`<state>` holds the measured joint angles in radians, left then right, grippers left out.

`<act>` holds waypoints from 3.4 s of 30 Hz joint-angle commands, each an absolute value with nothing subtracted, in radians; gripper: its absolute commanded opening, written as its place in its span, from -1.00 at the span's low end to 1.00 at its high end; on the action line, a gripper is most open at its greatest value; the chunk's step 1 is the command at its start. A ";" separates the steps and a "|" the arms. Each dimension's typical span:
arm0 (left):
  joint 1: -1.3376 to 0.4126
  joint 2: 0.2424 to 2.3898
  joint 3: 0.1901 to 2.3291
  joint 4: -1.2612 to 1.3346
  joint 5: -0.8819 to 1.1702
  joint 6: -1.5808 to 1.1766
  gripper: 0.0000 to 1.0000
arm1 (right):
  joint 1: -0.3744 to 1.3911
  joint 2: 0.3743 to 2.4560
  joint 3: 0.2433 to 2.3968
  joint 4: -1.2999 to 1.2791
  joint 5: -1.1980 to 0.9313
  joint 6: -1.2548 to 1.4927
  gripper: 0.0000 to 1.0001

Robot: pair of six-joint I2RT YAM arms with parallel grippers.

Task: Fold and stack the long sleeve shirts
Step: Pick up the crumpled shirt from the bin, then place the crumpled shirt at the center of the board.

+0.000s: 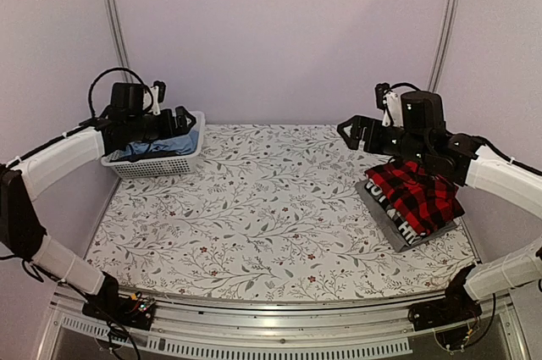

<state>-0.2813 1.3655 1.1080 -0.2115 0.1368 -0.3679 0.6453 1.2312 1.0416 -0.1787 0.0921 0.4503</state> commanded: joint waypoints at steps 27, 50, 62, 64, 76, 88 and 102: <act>0.045 2.130 1.777 -0.394 0.027 -0.419 -0.57 | 0.647 1.221 0.997 -0.124 0.010 0.456 0.98; -0.176 1.588 1.781 -0.267 0.140 -0.221 -1.00 | 0.647 1.263 1.022 -0.117 0.018 0.451 0.98; -0.413 1.466 1.800 -0.203 0.304 -0.262 -1.00 | 0.647 1.266 1.062 -0.144 0.045 0.421 0.98; -0.445 1.461 1.764 -0.191 0.330 -0.279 -1.00 | 0.647 1.262 1.062 -0.149 0.050 0.418 0.98; -0.649 1.542 1.353 -0.205 0.525 -0.334 -1.00 | 0.647 1.266 1.026 -0.181 0.020 0.391 0.98; -0.695 1.457 1.073 -0.208 0.189 -0.477 0.14 | 0.720 1.363 1.043 -0.227 0.052 0.366 0.98; -0.317 1.441 0.902 -0.213 -0.050 -0.706 0.21 | 0.794 1.459 1.097 -0.223 0.101 0.364 0.98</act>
